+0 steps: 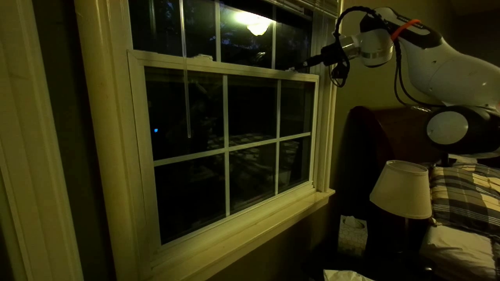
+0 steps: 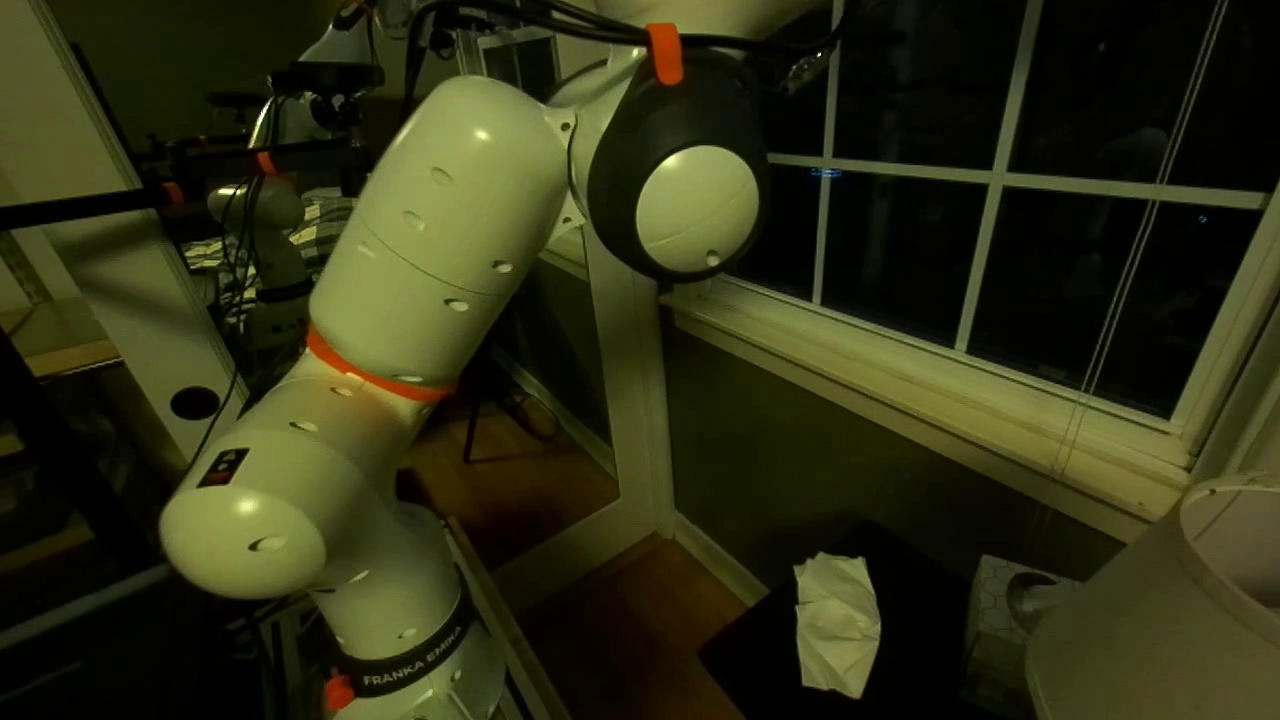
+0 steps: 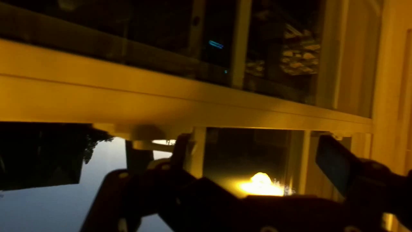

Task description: Push the right lock on the window to the left.

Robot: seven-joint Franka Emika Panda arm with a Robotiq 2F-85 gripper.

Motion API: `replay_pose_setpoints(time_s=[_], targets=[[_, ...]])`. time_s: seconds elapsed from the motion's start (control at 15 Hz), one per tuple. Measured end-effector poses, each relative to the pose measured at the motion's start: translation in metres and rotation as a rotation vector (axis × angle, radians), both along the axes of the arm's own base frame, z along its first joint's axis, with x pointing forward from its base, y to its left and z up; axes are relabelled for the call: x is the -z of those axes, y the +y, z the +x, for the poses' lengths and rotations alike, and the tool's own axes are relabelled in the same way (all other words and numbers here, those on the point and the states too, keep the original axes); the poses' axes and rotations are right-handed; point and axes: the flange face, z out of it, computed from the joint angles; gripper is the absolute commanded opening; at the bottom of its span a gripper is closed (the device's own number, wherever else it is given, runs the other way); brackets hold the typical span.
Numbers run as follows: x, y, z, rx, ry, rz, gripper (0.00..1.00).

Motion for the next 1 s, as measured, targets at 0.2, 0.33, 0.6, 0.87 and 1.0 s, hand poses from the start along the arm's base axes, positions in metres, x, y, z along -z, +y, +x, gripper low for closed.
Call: replay_pose_setpoints(time_s=[0.2,0.33,0.6,0.87,1.0], targets=[[0.001,0.024,-0.008,-0.133,0.076,0.003,1.00],[0.002,0.032,-0.008,-0.160,0.089,-0.001,1.00],[-0.004,0.034,-0.001,-0.100,0.045,-0.005,1.00],[-0.031,0.023,-0.007,0.101,0.017,-0.034,1.00],[-0.047,0.021,-0.021,0.184,0.053,-0.064,1.00]])
